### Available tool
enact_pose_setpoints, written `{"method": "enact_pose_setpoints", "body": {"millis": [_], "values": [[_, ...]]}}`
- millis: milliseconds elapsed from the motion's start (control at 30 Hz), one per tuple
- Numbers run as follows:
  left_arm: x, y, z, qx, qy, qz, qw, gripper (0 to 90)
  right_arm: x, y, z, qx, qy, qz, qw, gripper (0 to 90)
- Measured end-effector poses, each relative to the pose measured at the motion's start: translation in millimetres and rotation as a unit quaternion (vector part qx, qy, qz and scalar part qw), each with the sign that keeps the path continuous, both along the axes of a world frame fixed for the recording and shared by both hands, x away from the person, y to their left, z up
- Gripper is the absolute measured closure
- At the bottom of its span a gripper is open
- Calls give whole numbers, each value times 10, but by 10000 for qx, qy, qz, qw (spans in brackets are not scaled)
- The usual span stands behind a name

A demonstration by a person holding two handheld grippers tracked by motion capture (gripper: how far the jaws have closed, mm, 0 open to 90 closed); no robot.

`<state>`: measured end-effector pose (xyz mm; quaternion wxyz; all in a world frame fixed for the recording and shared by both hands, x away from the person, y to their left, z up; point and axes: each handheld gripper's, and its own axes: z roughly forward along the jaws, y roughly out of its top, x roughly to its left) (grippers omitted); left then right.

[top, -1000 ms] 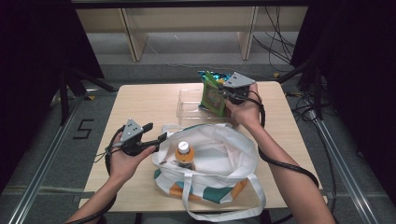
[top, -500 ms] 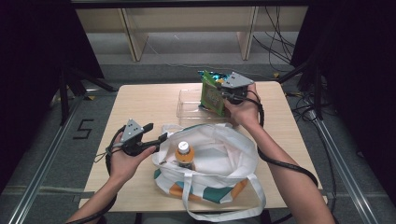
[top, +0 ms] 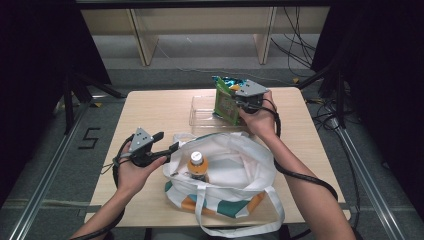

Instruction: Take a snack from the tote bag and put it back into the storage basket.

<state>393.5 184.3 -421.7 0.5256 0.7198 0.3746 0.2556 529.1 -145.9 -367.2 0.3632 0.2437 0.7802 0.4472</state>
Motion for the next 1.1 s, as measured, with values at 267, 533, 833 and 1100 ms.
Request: {"method": "enact_pose_setpoints", "body": {"millis": [267,533,833,1100], "values": [[0,-2,0,19,4,0,10000,320,-9,-8,-5,31,-11,-39,10000,900],[-1,-3,-2,11,16,-2,10000,320,-9,-19,-20,13,-26,-47,10000,900],[-2,-4,-3,15,21,-1,10000,320,-24,-40,-35,5,14,-65,10000,900],[-3,-4,-1,26,16,-10,10000,320,-21,-63,-51,13,16,-61,10000,900]]}}
